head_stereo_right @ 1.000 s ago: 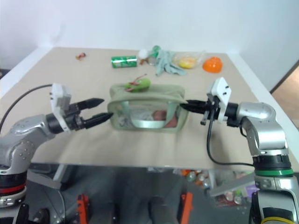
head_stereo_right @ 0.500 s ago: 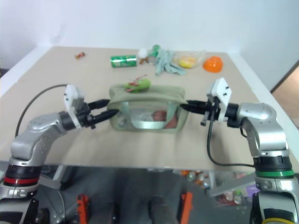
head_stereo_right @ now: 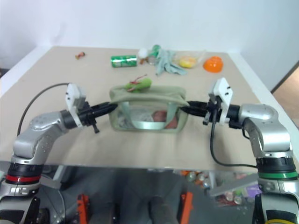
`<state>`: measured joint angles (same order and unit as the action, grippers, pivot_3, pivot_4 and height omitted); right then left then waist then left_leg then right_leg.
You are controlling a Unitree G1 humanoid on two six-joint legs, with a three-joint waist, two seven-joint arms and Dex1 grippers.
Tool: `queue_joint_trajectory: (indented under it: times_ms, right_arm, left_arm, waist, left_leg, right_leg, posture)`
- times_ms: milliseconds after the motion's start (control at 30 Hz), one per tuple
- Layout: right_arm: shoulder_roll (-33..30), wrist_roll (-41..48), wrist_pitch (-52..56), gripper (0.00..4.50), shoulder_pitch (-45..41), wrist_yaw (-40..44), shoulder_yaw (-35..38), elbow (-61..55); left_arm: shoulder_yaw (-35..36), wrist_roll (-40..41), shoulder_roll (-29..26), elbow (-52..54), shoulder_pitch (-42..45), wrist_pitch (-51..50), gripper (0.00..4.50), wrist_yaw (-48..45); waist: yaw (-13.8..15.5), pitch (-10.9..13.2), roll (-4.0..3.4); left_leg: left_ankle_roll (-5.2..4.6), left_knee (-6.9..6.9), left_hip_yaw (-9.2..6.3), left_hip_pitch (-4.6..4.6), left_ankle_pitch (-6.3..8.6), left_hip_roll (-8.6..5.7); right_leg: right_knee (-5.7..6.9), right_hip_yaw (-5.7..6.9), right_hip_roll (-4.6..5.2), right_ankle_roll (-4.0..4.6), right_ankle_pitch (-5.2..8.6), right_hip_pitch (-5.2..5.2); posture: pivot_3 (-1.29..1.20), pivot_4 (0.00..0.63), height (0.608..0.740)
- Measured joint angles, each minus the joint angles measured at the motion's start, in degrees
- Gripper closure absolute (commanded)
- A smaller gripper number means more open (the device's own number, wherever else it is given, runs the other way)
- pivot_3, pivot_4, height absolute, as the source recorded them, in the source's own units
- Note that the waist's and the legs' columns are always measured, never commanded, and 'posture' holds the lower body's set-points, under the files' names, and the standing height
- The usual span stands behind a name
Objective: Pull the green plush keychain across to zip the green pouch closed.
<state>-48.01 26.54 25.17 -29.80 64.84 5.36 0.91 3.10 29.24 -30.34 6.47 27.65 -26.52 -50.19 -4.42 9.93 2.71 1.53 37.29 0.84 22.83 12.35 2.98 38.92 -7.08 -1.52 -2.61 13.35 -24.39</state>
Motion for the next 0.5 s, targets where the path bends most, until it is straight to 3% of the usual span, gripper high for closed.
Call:
queue_joint_trajectory:
  times_ms: [100, 300, 500]
  right_arm:
    - [-0.60, -0.05, -0.13, 1.48, 0.14, -0.67, 1.22, 0.20]
    - [-4.87, -1.00, -1.51, 1.48, -3.37, -1.79, 5.57, 4.64]
    - [-1.91, -1.16, 0.00, 1.48, -15.37, -4.78, 3.52, 4.09]
  left_arm:
    - [-0.04, -0.09, -0.04, 0.00, 0.01, 0.11, 4.50, -0.01]
    - [-0.22, -0.43, -0.25, -0.25, 0.24, 0.43, 4.50, -0.19]
    - [-0.23, -0.74, -0.35, -0.21, 0.11, 0.89, 4.50, -0.17]
  waist:
    - [-0.02, 0.07, -0.11]
    - [-0.15, 0.16, -0.25]
    - [-0.28, 0.32, -0.52]
  left_leg:
    - [0.00, 0.01, 0.03, 0.01, 0.00, -0.02]
    - [0.00, 0.00, 0.06, 0.01, 0.00, -0.07]
    - [0.00, 0.00, 0.04, -0.02, 0.00, -0.04]
  right_leg:
    - [0.00, -0.04, 0.02, 0.04, 0.02, -0.02]
    - [-0.03, -0.08, 0.06, 0.09, 0.08, -0.02]
    - [-0.03, -0.08, 0.02, 0.10, 0.07, -0.01]
  posture:
    - [0.00, 0.150, 0.740]
    - [0.00, 0.150, 0.740]
    - [0.00, 0.150, 0.740]
